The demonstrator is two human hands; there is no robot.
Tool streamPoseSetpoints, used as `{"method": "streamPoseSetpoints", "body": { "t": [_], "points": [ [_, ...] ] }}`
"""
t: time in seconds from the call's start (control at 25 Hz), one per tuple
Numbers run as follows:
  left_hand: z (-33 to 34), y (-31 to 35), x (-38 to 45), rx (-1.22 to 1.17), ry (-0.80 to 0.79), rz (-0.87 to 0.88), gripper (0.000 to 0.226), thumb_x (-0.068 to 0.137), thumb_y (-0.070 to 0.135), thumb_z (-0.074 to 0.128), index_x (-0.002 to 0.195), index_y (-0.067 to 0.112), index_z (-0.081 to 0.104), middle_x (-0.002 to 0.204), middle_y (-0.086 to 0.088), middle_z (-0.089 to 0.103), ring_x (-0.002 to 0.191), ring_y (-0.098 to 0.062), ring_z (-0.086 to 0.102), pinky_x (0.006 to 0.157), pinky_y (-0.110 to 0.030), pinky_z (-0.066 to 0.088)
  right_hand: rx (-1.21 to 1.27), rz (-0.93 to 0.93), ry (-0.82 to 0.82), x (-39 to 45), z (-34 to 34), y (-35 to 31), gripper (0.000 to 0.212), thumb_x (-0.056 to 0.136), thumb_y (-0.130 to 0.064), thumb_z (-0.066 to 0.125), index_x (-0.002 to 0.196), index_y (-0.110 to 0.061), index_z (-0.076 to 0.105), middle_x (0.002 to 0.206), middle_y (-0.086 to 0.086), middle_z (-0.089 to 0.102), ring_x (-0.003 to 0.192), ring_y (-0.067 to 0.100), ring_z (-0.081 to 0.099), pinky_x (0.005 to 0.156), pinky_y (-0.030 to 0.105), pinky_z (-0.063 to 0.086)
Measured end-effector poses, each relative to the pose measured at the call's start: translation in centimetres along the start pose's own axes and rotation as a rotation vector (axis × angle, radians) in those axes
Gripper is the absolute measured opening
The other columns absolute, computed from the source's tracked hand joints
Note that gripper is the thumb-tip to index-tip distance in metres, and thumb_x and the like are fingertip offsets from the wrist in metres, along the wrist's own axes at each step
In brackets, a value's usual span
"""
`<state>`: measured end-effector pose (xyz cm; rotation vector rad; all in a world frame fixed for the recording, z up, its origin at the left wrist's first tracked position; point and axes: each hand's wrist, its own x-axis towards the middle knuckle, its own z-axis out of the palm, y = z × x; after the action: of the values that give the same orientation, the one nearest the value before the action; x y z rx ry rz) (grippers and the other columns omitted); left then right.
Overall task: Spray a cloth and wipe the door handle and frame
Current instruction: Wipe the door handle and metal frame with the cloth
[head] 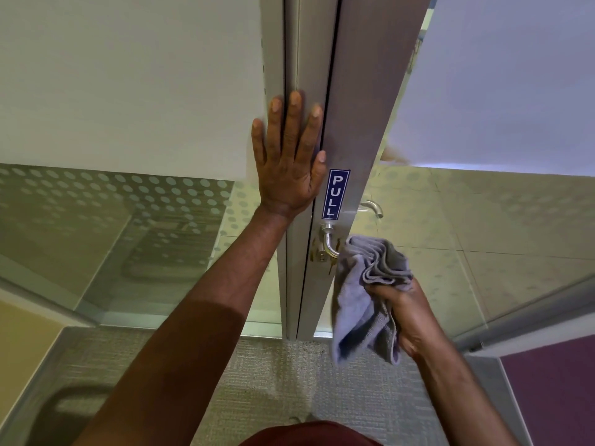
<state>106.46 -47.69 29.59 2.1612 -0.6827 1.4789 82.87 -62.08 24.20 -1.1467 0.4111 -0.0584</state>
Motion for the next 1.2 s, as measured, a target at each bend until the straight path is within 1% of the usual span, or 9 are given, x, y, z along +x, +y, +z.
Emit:
{"method": "streamPoseSetpoints", "body": {
  "t": [0.16, 0.28, 0.52, 0.64, 0.72, 0.84, 0.92, 1.12, 1.2],
  "points": [
    [-0.5, 0.1, 0.1, -0.008, -0.031, -0.014, 0.053, 0.107, 0.037, 0.034, 0.155, 0.015, 0.034, 0.159, -0.023, 0.041, 0.159, -0.017, -0.013, 0.128, -0.054, 0.008, 0.511, 0.333, -0.034, -0.3, 0.0, 1.6, 0.029, 0.091, 0.000, 0.053, 0.114, -0.004, 0.070, 0.099, 0.019, 0.074, 0.089, 0.034, 0.073, 0.087, 0.047, 0.058],
    [-0.9, 0.3, 0.1, -0.012, -0.056, -0.026, 0.053, 0.106, 0.036, 0.037, 0.155, 0.014, 0.034, 0.160, -0.024, 0.041, 0.160, -0.020, -0.006, 0.128, -0.055, 0.009, 0.613, 0.342, -0.059, -0.6, 0.5, 1.8, 0.024, 0.094, -0.011, 0.050, 0.104, -0.008, 0.072, 0.094, 0.012, 0.073, 0.090, 0.029, 0.071, 0.091, 0.043, 0.056],
    [-1.7, 0.8, 0.1, -0.028, -0.124, -0.039, 0.055, 0.104, 0.030, 0.047, 0.154, 0.008, 0.043, 0.161, -0.026, 0.039, 0.152, -0.043, 0.022, 0.126, -0.061, 0.015, 0.712, 0.351, 0.009, -0.4, 1.8, 1.3, 0.037, 0.100, -0.044, 0.052, 0.120, -0.017, 0.067, 0.112, 0.010, 0.071, 0.118, 0.026, 0.055, 0.112, 0.043, 0.036],
    [-1.7, 0.7, 0.1, -0.029, -0.127, -0.040, 0.055, 0.104, 0.030, 0.047, 0.155, 0.008, 0.043, 0.161, -0.026, 0.038, 0.152, -0.044, 0.023, 0.126, -0.061, 0.013, 0.822, 0.427, -0.076, -1.3, 2.4, 2.5, 0.060, 0.093, -0.064, 0.060, 0.124, -0.013, 0.057, 0.117, 0.011, 0.062, 0.124, 0.034, 0.047, 0.117, 0.049, 0.029],
    [-1.6, 0.7, 0.1, -0.025, -0.126, -0.032, 0.055, 0.105, 0.029, 0.048, 0.154, 0.008, 0.043, 0.161, -0.026, 0.038, 0.152, -0.044, 0.024, 0.126, -0.061, 0.014, 0.977, 0.540, -0.160, -1.7, 2.7, 3.0, 0.045, 0.091, -0.045, 0.074, 0.115, -0.010, 0.058, 0.106, 0.009, 0.062, 0.109, 0.037, 0.058, 0.107, 0.054, 0.042],
    [-1.5, 0.5, 0.1, -0.027, -0.111, -0.027, 0.055, 0.104, 0.029, 0.049, 0.154, 0.008, 0.041, 0.160, -0.027, 0.039, 0.151, -0.044, 0.024, 0.126, -0.061, 0.014, 0.566, 0.486, -0.226, -2.4, 2.6, 3.9, 0.036, 0.083, -0.012, 0.077, 0.117, -0.005, 0.068, 0.106, 0.017, 0.072, 0.099, 0.035, 0.069, 0.097, 0.050, 0.054],
    [-1.4, 0.6, 0.2, -0.032, -0.109, -0.024, 0.055, 0.104, 0.029, 0.050, 0.154, 0.009, 0.040, 0.160, -0.027, 0.040, 0.151, -0.044, 0.025, 0.125, -0.062, 0.015, 0.430, 0.410, -0.120, -1.4, 1.0, 5.0, 0.039, 0.088, -0.012, 0.066, 0.125, -0.003, 0.062, 0.109, 0.022, 0.066, 0.100, 0.037, 0.066, 0.102, 0.049, 0.050],
    [-1.1, 0.5, 0.2, -0.037, -0.091, -0.025, 0.054, 0.104, 0.030, 0.048, 0.153, 0.011, 0.037, 0.159, -0.027, 0.040, 0.155, -0.030, 0.013, 0.126, -0.061, 0.014, 0.321, 0.234, 0.437, 1.4, -1.6, 9.0, 0.023, 0.086, -0.029, 0.066, 0.094, -0.007, 0.065, 0.087, 0.018, 0.063, 0.078, 0.032, 0.065, 0.067, 0.035, 0.056],
    [-0.9, 0.4, 0.2, -0.039, -0.087, -0.023, 0.054, 0.104, 0.032, 0.046, 0.153, 0.012, 0.035, 0.158, -0.027, 0.040, 0.155, -0.031, 0.012, 0.125, -0.062, 0.014, 0.191, 0.145, 0.647, 2.7, -1.2, 10.2, 0.019, 0.095, -0.028, 0.064, 0.097, -0.009, 0.067, 0.083, 0.012, 0.066, 0.077, 0.028, 0.066, 0.058, 0.029, 0.056]
  ]
}}
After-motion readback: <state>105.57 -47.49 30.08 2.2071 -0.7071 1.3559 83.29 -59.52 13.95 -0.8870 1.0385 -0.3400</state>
